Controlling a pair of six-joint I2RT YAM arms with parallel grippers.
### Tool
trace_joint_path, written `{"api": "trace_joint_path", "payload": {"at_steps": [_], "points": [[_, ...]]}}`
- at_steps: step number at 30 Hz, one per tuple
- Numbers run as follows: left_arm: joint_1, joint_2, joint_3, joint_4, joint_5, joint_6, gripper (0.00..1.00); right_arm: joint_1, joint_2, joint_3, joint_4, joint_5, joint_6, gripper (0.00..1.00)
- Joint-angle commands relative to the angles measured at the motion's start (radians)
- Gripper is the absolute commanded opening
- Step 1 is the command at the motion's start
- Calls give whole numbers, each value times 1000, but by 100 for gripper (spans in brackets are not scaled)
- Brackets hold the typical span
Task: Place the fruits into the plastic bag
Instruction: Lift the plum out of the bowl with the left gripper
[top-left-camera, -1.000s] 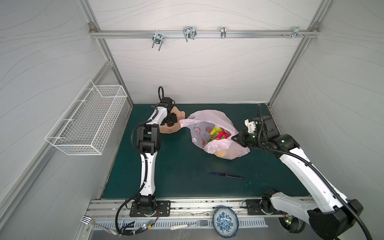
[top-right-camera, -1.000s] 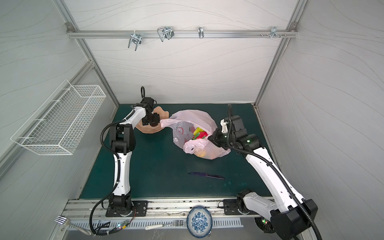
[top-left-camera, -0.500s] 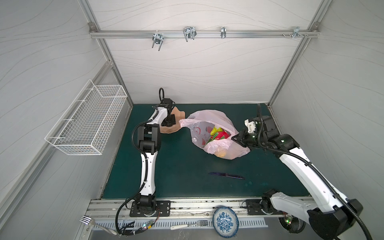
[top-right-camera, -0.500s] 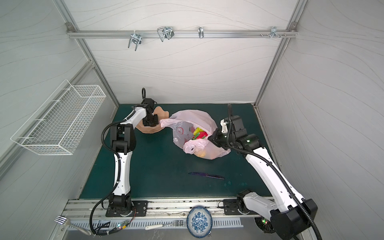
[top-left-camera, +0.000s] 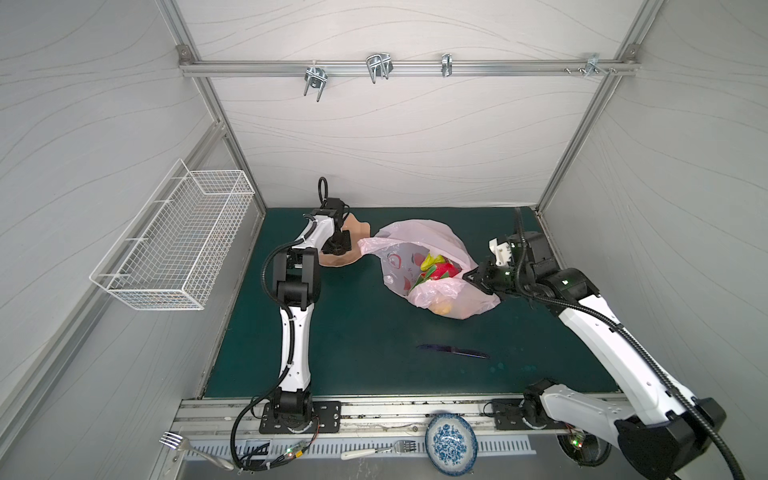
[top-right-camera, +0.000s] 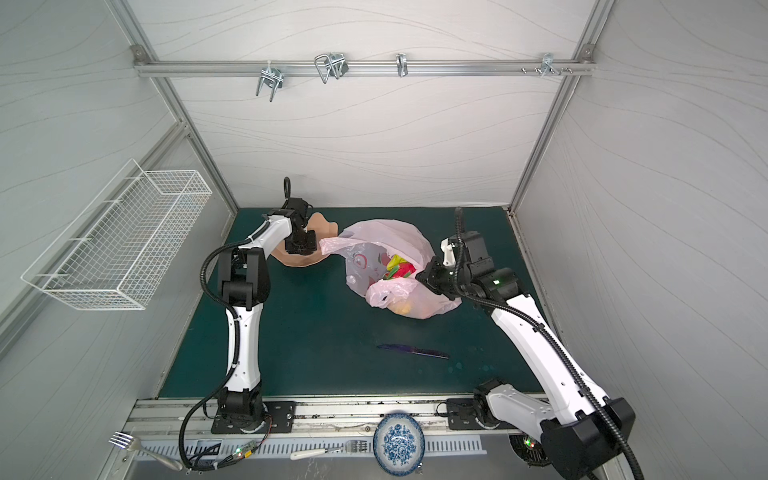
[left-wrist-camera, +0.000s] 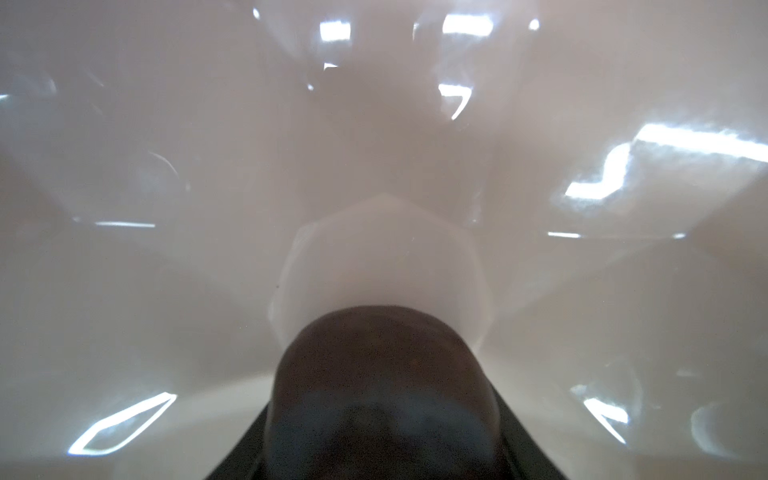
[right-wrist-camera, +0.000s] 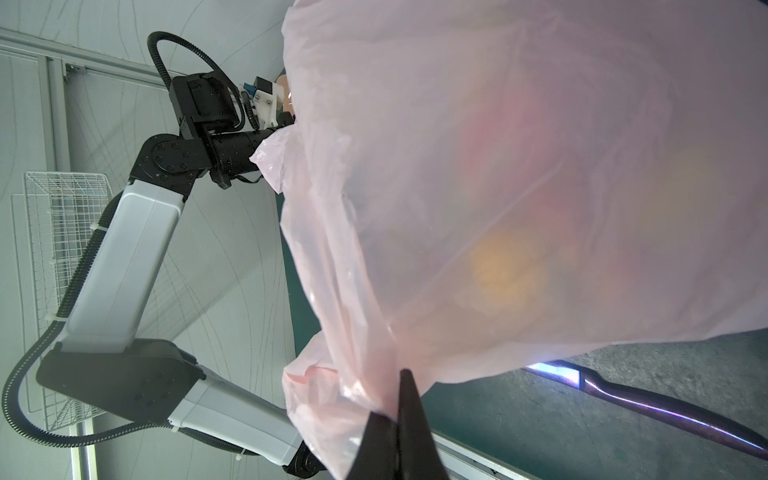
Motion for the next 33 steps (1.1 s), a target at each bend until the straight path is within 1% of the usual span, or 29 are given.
{"api": "trace_joint_path", "payload": {"at_steps": [1, 9, 15, 26, 32, 33], "points": [[6, -67, -12, 27, 19, 23, 23, -5, -11, 15, -14, 6, -4, 0], [6, -133, -17, 29, 36, 41, 19, -4, -20, 6, -6, 4, -2, 0], [6, -186, -22, 26, 65, 41, 18, -4, -26, -9, 4, -1, 4, 0], [6, -287, -56, 32, 82, 57, 17, -5, -25, -18, 20, -7, 5, 0], [4, -364, -139, 52, 117, 55, 14, -5, -22, -17, 27, -9, 8, 0], [3, -387, -184, 62, 120, 56, 14, -4, -19, -17, 28, -10, 7, 0]]}}
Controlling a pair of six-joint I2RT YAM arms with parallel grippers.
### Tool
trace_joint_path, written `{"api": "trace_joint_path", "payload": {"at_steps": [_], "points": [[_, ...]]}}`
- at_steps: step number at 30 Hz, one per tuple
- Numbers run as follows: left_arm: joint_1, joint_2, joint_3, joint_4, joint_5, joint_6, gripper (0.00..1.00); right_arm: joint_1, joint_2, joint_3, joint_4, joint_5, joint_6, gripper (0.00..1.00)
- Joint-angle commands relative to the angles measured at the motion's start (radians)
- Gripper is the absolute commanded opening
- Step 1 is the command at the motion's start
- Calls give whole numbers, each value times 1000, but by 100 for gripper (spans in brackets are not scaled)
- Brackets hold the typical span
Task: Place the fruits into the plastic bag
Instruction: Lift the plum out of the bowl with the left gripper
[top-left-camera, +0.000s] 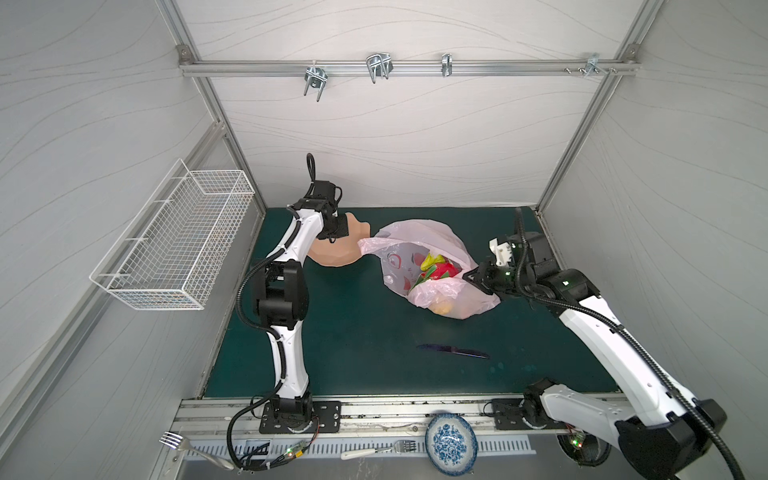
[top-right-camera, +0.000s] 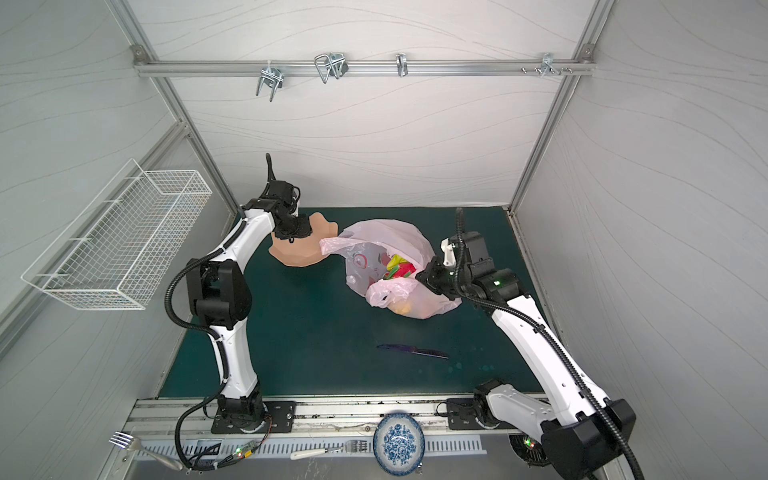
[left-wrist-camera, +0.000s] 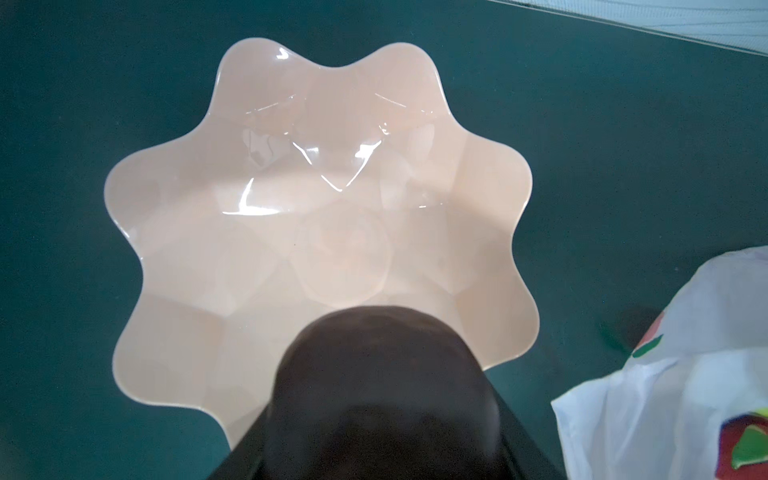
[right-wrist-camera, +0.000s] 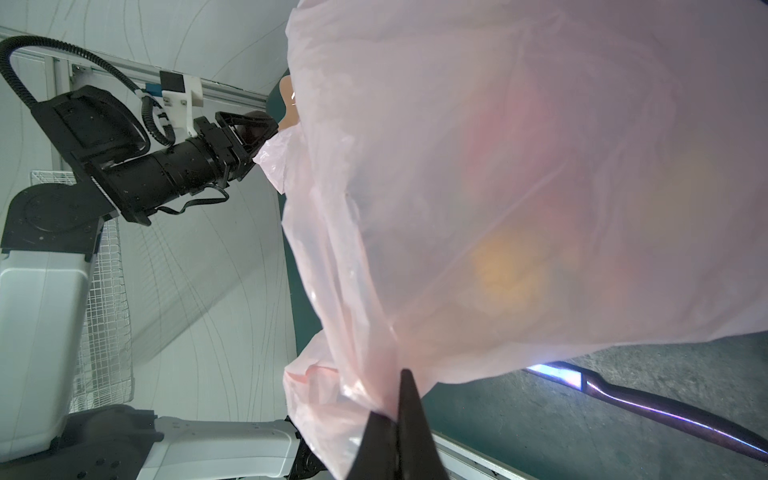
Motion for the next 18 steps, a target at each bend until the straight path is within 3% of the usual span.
{"api": "trace_joint_path", "payload": {"at_steps": [1, 6, 13, 18], "points": [[1, -88, -78, 40, 29, 11, 14, -4, -13, -10, 19, -7, 8, 0], [-29, -243, -291, 122, 54, 42, 14, -4, -11, -10, 22, -9, 12, 0], [-141, -451, -579, 224, 87, 143, 14, -4, -2, -4, 32, -13, 13, 0], [-212, -551, -703, 226, 146, 218, 13, -4, 1, 1, 31, -17, 9, 0]]}}
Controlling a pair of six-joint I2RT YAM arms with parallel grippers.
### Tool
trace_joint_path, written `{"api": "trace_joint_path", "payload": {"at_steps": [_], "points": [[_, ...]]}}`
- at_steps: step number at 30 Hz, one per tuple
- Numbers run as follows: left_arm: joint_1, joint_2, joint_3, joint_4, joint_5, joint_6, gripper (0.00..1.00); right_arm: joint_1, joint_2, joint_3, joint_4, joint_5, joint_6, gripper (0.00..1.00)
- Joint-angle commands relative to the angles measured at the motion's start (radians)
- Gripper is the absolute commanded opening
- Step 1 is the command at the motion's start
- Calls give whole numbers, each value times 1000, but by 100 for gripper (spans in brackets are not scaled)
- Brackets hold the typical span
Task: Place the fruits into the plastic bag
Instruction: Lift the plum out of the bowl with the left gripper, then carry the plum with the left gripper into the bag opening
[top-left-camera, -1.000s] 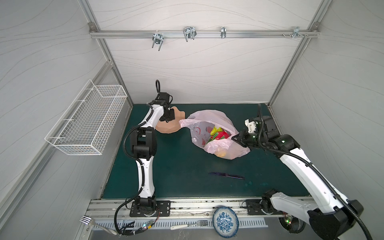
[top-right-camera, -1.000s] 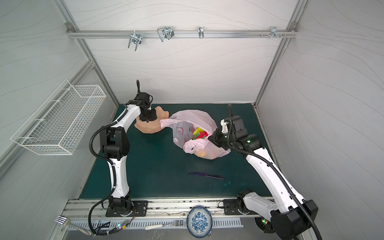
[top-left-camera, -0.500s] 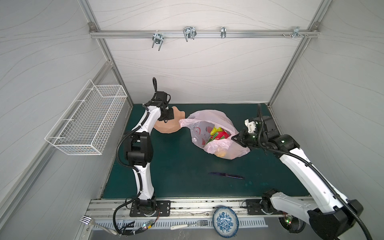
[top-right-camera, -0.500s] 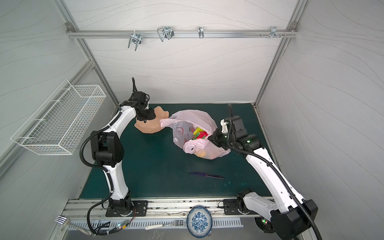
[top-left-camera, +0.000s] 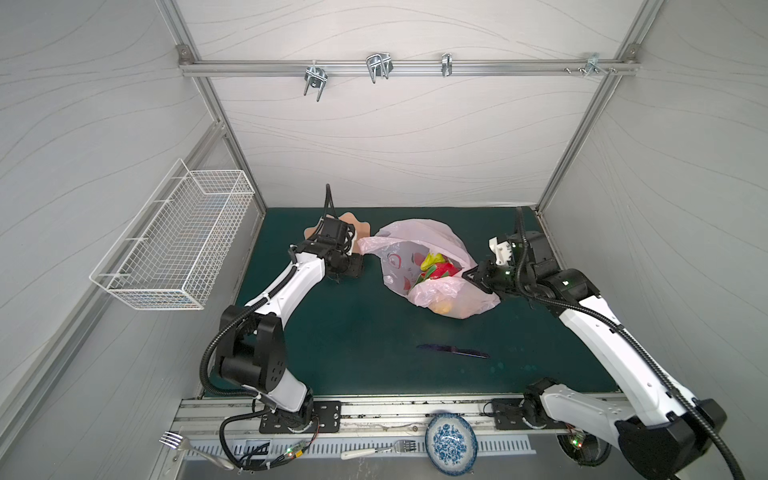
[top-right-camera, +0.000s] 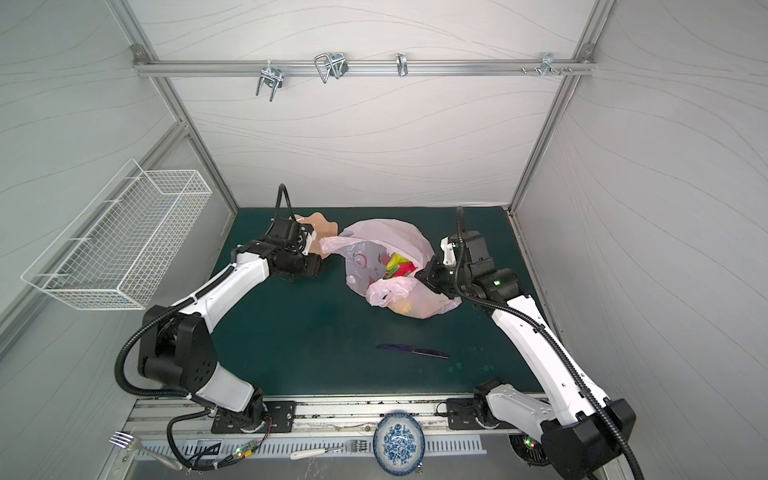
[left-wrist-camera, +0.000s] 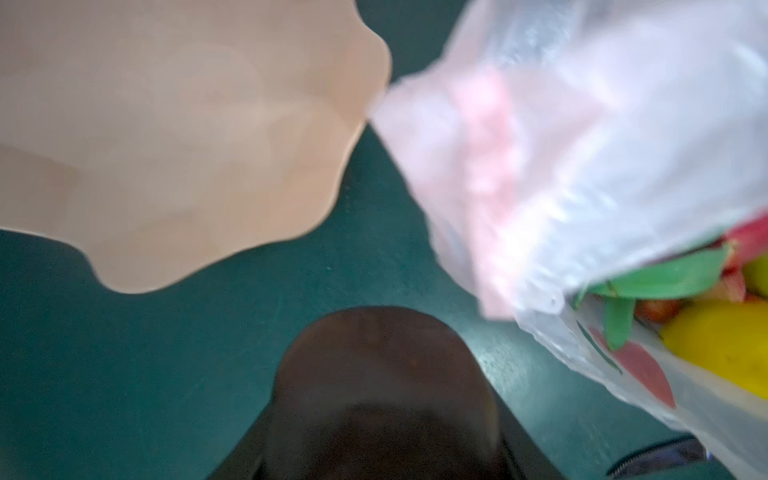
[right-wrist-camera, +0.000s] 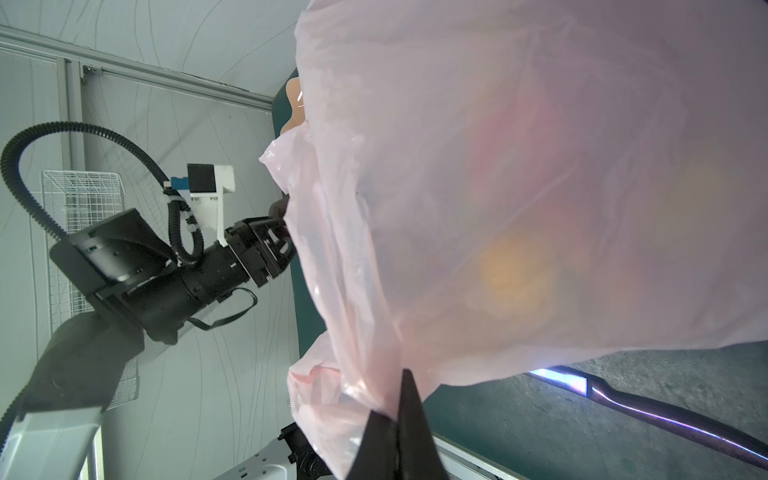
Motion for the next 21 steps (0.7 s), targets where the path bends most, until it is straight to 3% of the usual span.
{"api": "trace_joint_path", "payload": {"at_steps": [1, 11, 21], "points": [[-38, -61, -46, 35, 66, 105, 13, -5, -3, 0, 14, -8, 8, 0], [-161, -80, -138, 0, 35, 192, 11, -4, -4, 0, 17, -13, 7, 0], [-205, 32, -37, -64, 35, 224, 9, -4, -20, -6, 10, -9, 5, 0]]}}
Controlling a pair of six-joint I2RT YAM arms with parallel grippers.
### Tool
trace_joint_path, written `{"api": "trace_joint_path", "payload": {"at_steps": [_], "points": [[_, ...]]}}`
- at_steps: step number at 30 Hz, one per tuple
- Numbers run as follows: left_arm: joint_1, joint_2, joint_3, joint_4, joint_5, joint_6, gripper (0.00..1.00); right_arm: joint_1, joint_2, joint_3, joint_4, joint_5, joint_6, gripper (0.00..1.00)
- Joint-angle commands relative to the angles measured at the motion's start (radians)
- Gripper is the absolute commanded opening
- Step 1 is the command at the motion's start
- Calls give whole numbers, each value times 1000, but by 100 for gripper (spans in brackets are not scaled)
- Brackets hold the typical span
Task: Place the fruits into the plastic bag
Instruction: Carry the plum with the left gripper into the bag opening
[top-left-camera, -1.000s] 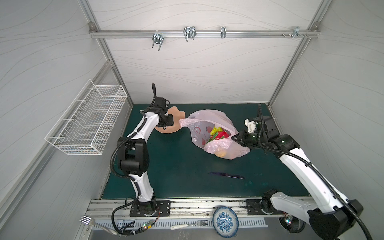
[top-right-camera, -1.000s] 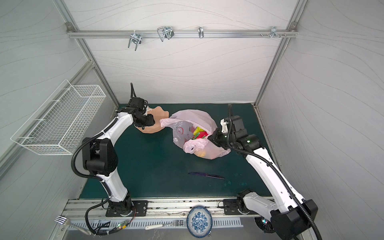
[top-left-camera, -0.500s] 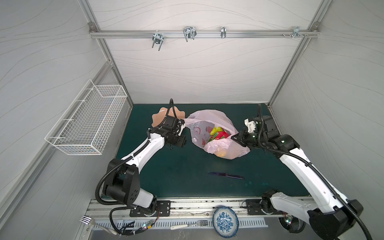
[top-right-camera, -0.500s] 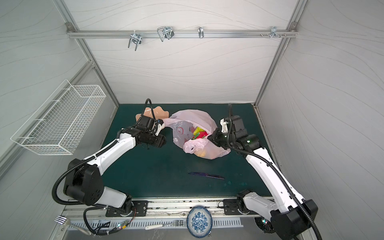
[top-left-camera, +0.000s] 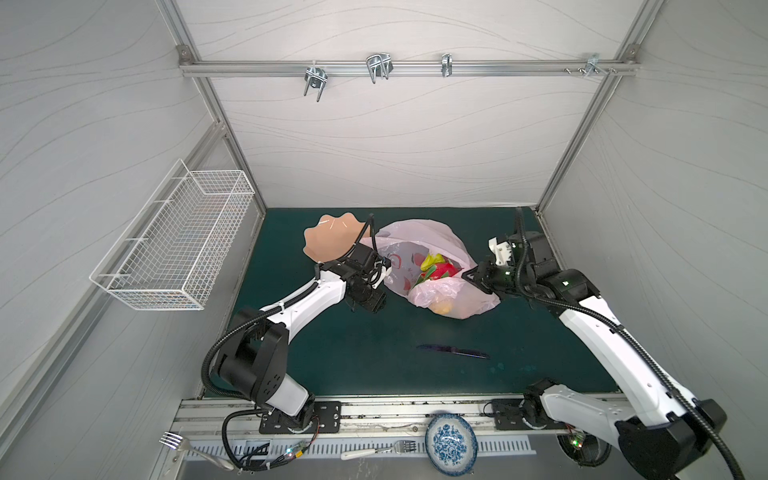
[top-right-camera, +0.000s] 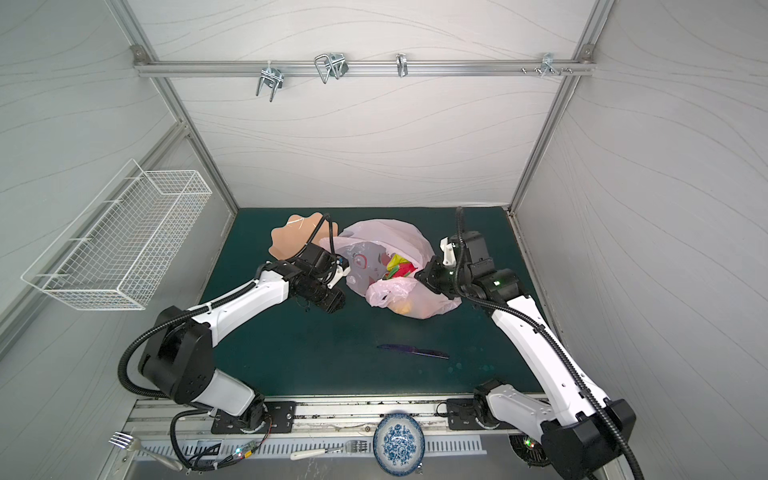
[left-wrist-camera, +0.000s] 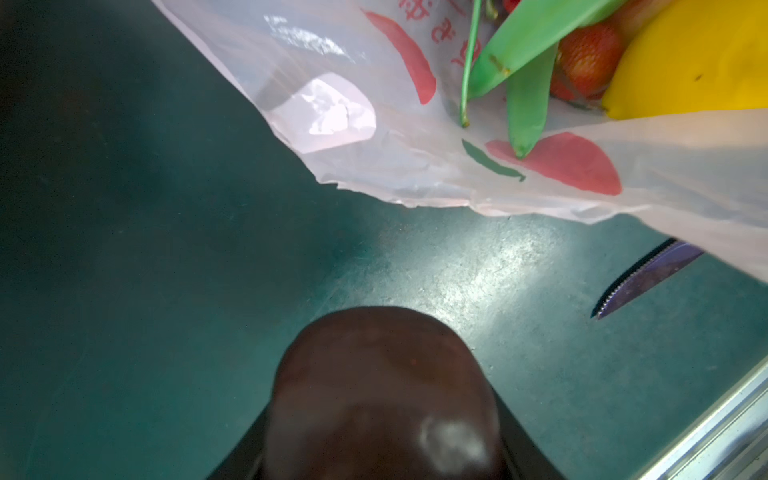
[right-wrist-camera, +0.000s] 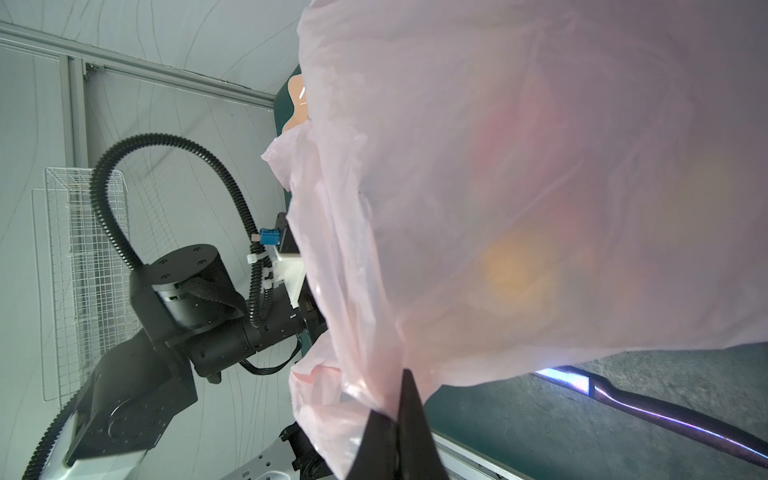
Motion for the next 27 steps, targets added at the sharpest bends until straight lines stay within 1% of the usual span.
{"api": "trace_joint_path", "payload": {"at_steps": [1, 4, 13, 21, 27], "points": [[-3, 20, 70, -30, 6, 45, 9, -4, -23, -7, 8, -2, 6, 0], [-7, 52, 103, -54, 5, 51, 9, -4, -27, -9, 6, 0, 5, 0], [-26, 130, 180, -96, -51, 68, 8, -4, -30, -5, -3, -2, 4, 0], [-28, 251, 354, -149, -86, 106, 7, -4, -41, -12, -6, 2, 3, 0], [-34, 356, 492, -190, -83, 116, 6, -4, -48, -22, -5, 6, 7, 0]]}}
